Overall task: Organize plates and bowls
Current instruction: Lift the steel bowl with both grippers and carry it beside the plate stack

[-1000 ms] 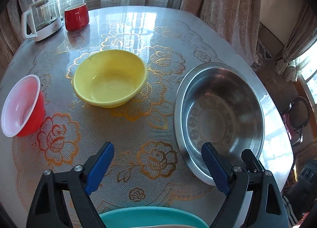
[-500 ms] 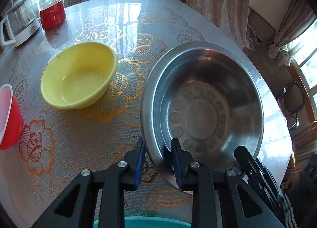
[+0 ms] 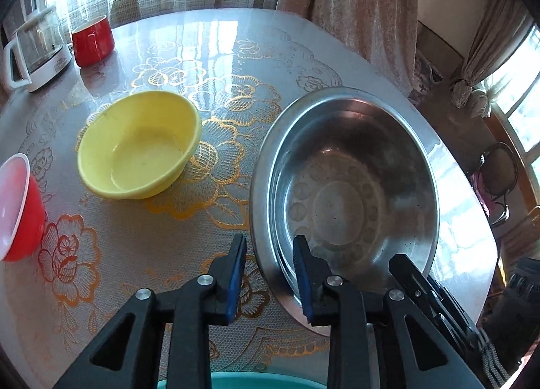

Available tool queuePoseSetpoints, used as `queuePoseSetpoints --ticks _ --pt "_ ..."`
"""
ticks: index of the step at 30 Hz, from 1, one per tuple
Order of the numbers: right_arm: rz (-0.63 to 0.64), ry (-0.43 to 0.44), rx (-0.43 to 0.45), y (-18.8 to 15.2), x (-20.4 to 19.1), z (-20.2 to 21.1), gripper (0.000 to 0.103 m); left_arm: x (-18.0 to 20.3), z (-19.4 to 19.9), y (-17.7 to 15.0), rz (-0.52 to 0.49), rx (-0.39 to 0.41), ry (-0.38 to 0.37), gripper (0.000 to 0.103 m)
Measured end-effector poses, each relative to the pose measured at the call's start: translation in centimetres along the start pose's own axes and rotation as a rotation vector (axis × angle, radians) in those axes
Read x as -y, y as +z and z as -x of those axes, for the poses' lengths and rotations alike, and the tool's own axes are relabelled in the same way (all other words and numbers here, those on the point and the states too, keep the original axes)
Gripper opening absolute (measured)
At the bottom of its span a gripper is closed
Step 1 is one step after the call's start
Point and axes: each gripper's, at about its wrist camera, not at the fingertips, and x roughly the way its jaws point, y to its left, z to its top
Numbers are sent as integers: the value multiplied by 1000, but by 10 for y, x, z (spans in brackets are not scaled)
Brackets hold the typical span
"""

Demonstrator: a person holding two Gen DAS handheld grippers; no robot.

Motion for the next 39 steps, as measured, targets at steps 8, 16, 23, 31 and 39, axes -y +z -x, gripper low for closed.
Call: queuePoseSetpoints --ticks 8,16,23,31,39 --pt "-19 -1 -13 0 3 -2 21 22 1 -6 -101 44 103 18" --pt "-65 28 -11 -5 10 1 21 23 18 -20 -105 63 118 19" --pt "-56 31 11 -12 4 12 21 19 26 -34 -89 53 85 20" --pt "-6 18 39 -14 -9 35 21 14 50 -47 -70 85 33 20" --pt "12 40 69 -11 -26 59 21 6 86 -62 -51 146 4 21"
